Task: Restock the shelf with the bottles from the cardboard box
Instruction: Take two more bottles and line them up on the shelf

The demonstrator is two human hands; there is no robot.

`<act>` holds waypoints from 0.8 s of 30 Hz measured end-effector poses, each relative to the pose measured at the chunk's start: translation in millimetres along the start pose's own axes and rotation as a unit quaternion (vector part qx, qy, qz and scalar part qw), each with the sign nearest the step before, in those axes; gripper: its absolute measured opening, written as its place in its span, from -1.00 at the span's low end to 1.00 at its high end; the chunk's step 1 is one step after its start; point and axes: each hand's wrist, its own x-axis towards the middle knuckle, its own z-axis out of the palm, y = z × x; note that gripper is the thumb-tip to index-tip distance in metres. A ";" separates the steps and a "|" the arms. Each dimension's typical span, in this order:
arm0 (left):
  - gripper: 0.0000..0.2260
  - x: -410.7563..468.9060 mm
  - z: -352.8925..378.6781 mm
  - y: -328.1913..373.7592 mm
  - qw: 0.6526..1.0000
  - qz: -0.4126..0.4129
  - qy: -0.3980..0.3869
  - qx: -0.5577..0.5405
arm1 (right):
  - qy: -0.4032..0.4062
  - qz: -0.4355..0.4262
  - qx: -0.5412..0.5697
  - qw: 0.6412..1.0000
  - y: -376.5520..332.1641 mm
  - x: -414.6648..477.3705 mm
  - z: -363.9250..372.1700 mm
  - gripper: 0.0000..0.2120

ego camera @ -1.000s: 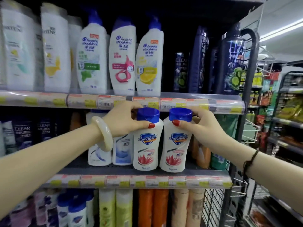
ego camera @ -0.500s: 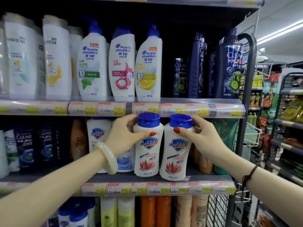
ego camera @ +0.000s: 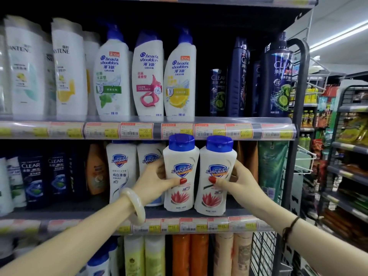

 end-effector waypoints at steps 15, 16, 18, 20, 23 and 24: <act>-0.79 3.9 14.8 -0.7 0.995 -0.071 -0.075 0.000 | -0.020 0.097 -0.001 0.995 4.9 -3.3 -27.2 -0.77; -0.80 7.2 14.0 0.0 0.994 -0.076 -0.075 -0.002 | -0.022 0.096 -0.002 0.995 3.4 0.2 -28.2 -0.76; -0.81 11.9 12.7 0.6 0.993 -0.088 -0.077 0.002 | -0.029 0.098 -0.007 0.995 2.0 6.5 -29.3 -0.74; -0.82 16.1 12.7 -1.2 0.992 -0.102 -0.075 -0.001 | -0.030 0.105 -0.009 0.994 4.6 12.4 -29.5 -0.75; -0.81 25.7 14.2 -1.1 0.990 -0.122 -0.059 -0.037 | -0.021 0.115 0.000 0.993 8.2 23.3 -30.1 -0.80; -0.82 30.4 13.9 -0.2 0.990 -0.126 -0.054 -0.044 | -0.020 0.118 0.000 0.993 8.5 27.5 -30.8 -0.81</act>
